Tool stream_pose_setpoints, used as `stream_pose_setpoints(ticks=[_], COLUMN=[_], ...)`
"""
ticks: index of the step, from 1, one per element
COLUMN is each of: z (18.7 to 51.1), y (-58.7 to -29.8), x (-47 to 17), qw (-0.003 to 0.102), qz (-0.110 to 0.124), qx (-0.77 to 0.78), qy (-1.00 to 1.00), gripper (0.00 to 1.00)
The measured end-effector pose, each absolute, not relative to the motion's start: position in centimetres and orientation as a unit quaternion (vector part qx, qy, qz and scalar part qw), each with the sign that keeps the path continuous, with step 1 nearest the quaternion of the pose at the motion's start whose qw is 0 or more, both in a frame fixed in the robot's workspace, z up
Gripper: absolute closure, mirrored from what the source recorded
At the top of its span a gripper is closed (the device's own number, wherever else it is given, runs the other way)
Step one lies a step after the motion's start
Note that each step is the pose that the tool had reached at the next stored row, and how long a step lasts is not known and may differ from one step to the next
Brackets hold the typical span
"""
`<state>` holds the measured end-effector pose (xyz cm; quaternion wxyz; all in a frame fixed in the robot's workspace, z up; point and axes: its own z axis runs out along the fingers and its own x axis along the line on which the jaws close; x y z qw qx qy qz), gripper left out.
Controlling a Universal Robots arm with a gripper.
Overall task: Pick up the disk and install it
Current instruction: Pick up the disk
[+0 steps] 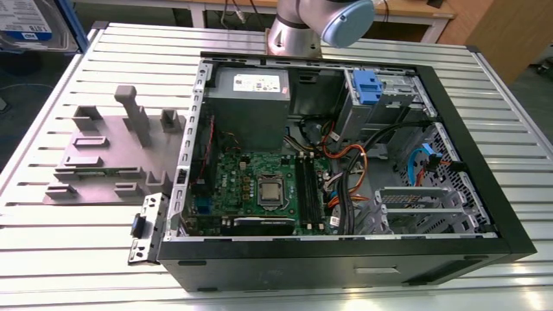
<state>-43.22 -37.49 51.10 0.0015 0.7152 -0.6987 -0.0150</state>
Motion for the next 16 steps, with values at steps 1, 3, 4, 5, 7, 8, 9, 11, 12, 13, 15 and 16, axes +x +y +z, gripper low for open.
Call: stream_pose_setpoints(ticks=[1, 3, 4, 5, 7, 8, 9, 11, 12, 13, 15, 16], z=[50.9, 50.56, 50.42, 50.42, 50.42, 50.42, 50.42, 50.42, 50.42, 50.42, 50.42, 50.42], y=[-37.51, -37.57, -37.57, -37.57, -37.58, -37.58, -37.58, -37.58, -37.58, -37.58, -37.58, -37.58], x=[-43.22, -43.22, -43.23, -43.23, -43.22, -43.22, -43.1, -42.97, -42.97, -42.93, -42.93, -42.93], qw=[0.001, 0.002, 0.002, 0.002, 0.002, 0.002, 0.002, 0.002, 0.002, 0.002, 0.002, 0.002], qz=[-0.015, -0.015, -0.015, -0.015, -0.015, -0.015, -0.015, -0.015, -0.015, -0.015, -0.015, -0.015], qx=[0.715, 0.715, 0.715, 0.715, 0.715, 0.715, 0.715, 0.715, 0.715, 0.715, 0.715, 0.715], qy=[-0.699, -0.699, -0.699, -0.699, -0.699, -0.699, -0.699, -0.699, -0.699, -0.699, -0.699, -0.699], gripper=[0.64, 0.64, 0.64, 0.64, 0.64, 0.64, 0.64, 0.64, 0.64, 0.64, 0.64, 0.64])
